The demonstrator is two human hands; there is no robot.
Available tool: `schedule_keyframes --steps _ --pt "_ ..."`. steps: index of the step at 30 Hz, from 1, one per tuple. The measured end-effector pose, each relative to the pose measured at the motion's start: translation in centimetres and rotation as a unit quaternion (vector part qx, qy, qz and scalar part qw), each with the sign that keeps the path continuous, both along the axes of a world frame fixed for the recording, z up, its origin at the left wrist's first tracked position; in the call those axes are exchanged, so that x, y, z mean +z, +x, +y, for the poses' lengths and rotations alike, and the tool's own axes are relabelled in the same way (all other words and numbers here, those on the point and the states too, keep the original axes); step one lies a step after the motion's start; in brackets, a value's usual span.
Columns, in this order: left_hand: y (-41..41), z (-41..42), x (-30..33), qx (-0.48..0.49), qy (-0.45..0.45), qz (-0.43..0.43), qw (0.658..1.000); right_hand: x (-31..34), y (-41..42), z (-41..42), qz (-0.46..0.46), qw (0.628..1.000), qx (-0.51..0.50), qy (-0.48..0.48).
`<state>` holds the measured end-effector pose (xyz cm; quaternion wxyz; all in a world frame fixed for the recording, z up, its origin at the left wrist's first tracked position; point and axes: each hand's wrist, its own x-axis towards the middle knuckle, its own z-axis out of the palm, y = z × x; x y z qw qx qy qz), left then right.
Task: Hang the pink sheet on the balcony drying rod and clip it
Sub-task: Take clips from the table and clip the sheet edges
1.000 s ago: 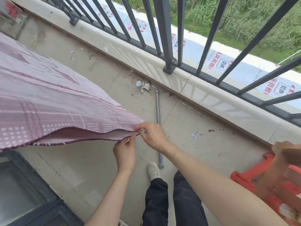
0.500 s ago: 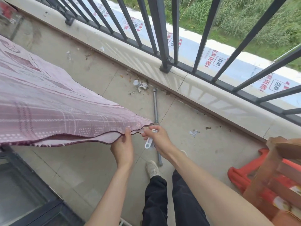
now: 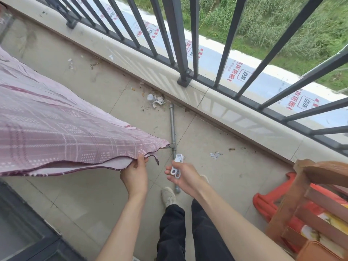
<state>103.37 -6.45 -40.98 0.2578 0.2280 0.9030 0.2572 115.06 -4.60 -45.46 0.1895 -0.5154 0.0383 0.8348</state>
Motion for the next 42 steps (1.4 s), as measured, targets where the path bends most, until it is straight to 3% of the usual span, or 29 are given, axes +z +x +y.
schedule_keyframes --steps 3,6,10,23,33,42 --pt "0.0 0.1 0.2 0.001 0.014 -0.016 1.0 0.0 -0.7 -0.3 -0.067 0.991 0.079 0.088" --pt "0.0 0.2 0.6 -0.006 0.034 -0.057 0.998 -0.2 -1.0 -0.8 -0.071 0.985 0.105 0.118" --pt "-0.7 -0.1 0.9 -0.022 0.038 -0.08 0.996 0.5 -1.0 -1.3 0.0 0.994 0.072 0.084" --pt "-1.6 -0.3 1.1 -0.024 0.016 -0.109 0.994 1.2 -0.8 -1.1 0.134 0.984 0.112 0.045" --pt "-1.9 -0.5 0.9 0.008 0.019 -0.096 0.995 1.0 -2.0 -0.3 0.109 0.98 0.136 0.097" --pt "-1.3 -0.7 1.1 0.006 0.023 -0.049 0.999 0.9 -3.1 0.3 0.103 0.988 0.097 0.062"
